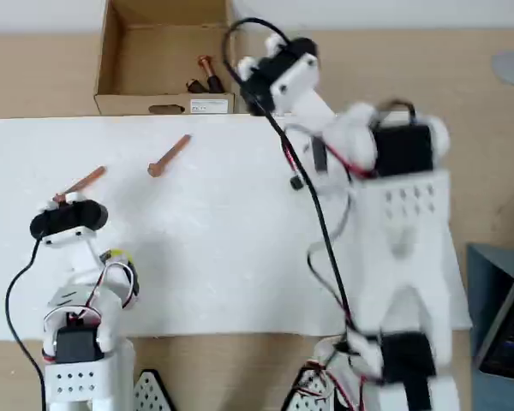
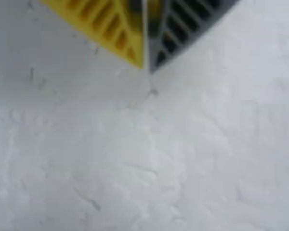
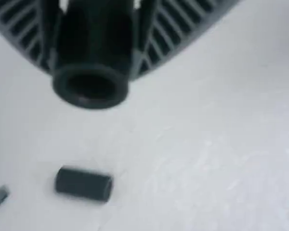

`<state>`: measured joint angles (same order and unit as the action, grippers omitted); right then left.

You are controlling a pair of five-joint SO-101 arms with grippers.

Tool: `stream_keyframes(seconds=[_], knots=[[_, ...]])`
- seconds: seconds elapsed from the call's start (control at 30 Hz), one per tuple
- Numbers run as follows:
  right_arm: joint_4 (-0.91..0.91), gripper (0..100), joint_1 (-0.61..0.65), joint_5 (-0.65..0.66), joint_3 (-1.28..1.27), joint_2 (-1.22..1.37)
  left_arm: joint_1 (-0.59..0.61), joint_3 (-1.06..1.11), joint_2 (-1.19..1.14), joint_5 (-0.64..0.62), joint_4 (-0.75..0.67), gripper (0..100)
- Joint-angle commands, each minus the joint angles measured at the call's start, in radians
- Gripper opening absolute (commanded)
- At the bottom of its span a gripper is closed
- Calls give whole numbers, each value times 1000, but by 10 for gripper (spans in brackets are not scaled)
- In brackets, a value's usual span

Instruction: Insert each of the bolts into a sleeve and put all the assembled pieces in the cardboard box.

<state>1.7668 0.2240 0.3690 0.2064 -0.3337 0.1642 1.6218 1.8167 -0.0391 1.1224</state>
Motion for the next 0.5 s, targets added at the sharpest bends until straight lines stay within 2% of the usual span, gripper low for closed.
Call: stream_keyframes(seconds=[0.0,0.23,0.47], knots=[[21,11,-68,-78,-148,-209,37,-129,2,-3,31,6],[20,12,-239,-126,-415,-446,35,-325,-38,2,138,6],[6,12,-363,-203,-513,-545,40,-589,-348,-5,170,6]])
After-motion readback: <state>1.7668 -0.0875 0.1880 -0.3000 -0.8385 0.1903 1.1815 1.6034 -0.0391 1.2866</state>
